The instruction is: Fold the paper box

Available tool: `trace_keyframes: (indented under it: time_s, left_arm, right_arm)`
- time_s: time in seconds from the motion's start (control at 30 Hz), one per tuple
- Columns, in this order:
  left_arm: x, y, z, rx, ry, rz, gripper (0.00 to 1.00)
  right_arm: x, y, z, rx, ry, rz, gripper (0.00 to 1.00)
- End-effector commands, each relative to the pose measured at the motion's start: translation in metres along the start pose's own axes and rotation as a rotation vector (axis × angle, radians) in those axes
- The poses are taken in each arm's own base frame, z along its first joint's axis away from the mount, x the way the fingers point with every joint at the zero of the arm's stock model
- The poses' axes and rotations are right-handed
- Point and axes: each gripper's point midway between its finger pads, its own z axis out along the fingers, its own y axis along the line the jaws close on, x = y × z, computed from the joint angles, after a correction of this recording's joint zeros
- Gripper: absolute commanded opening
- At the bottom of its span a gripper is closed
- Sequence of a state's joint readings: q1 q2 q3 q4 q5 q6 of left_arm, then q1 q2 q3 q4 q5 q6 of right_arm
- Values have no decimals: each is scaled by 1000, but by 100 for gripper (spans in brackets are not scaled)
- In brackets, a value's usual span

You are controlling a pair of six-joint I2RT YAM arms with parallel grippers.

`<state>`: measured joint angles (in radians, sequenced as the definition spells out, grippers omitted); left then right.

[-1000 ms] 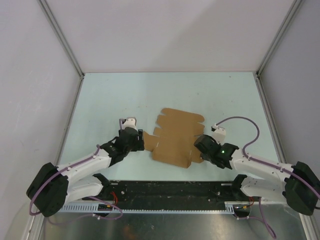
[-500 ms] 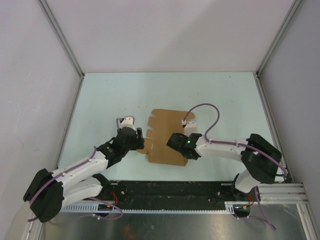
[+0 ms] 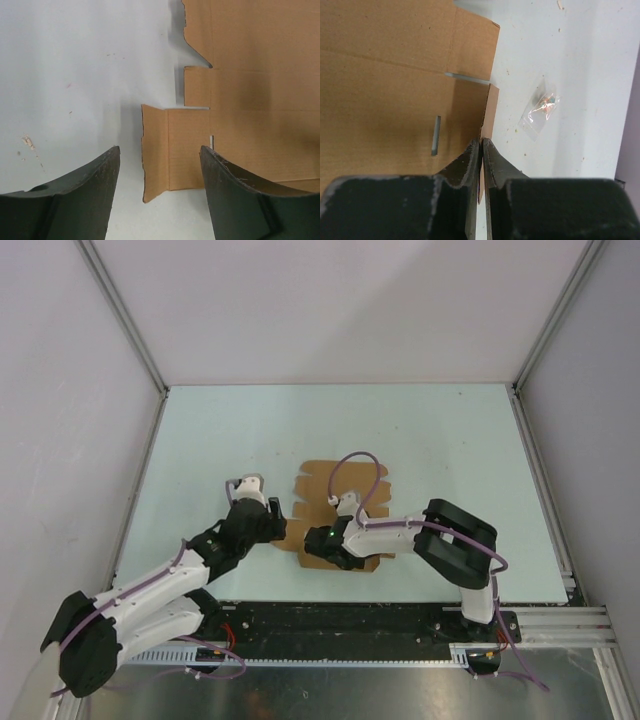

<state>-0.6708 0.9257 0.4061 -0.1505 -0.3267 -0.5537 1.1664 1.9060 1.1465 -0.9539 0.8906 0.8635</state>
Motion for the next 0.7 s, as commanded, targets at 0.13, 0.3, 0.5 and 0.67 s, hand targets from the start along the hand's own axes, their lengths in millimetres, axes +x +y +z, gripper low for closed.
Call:
trace_keyframes:
  time_s: [0.13,0.3,0.5,0.67]
  left_arm:
    - [-2,5,-6,-15,-9,-41,71]
    - [-1,5,-6,-20,-4,-40,72]
    - [0,7,-5,-31,2,-36,73]
    - [1,8,-3,-50,16,-30,76]
  right_arm:
    - [5,4,7,43,-3,-28,14]
    - [-2,2,1,18,-17,7,24]
    - [-24,-3,-19,-74,-44,82,47]
    - [-40,-7,-37,-168,-60,172,53]
